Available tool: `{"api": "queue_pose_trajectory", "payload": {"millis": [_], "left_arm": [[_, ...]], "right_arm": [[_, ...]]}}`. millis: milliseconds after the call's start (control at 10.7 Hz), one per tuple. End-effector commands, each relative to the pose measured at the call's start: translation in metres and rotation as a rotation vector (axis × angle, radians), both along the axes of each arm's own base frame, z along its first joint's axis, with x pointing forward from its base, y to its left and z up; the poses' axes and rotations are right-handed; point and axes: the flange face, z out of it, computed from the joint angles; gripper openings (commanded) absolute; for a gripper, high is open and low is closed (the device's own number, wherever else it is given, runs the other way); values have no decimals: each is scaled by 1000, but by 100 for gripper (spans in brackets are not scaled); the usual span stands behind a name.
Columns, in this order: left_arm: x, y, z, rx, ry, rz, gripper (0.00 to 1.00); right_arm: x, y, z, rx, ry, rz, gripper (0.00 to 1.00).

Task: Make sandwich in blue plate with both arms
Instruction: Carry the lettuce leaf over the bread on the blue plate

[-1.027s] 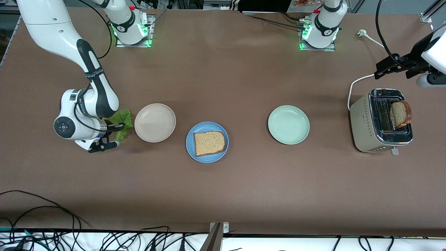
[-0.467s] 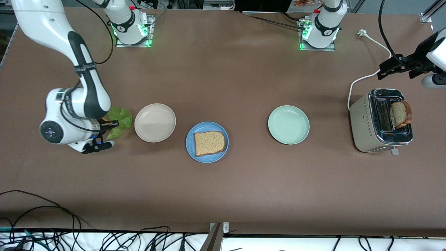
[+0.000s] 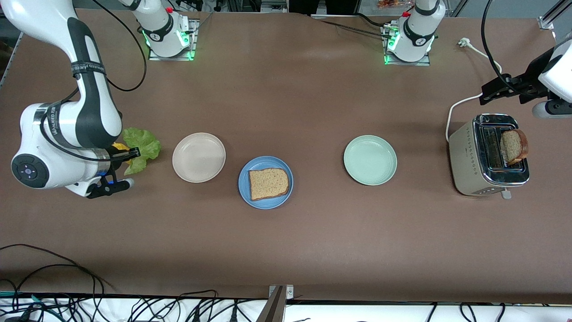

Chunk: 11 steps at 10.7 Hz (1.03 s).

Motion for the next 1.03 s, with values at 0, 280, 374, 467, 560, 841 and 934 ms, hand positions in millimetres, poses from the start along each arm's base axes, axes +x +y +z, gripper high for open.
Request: {"api": "queue_pose_trajectory", "payload": {"millis": [0,280,374,467,560,841,934], "left_arm": [[3,5,6,27,-6,9,100],[3,-1,6,24,-5,0,100],[3,-2,6,22,-6,0,100],[2,-4,7,27,-6,-4,100],[2,-2,7,28,-7,-1,100],[2,-2,7,28,-7,-1,100],[2,-2,7,27,-6,-1,100]], "right_arm": [[7,71,17,38,-25,-101,0],[21,131,-5,159,-78,-336,0],[25,151,-15,194,-91,-406,0],[26,175,-25,233,-93,-485,0],[28,199,-35,271,-104,-574,0],[36,255,-68,375,-183,-767,0],[36,272,-79,394,-176,-805,0]]}}
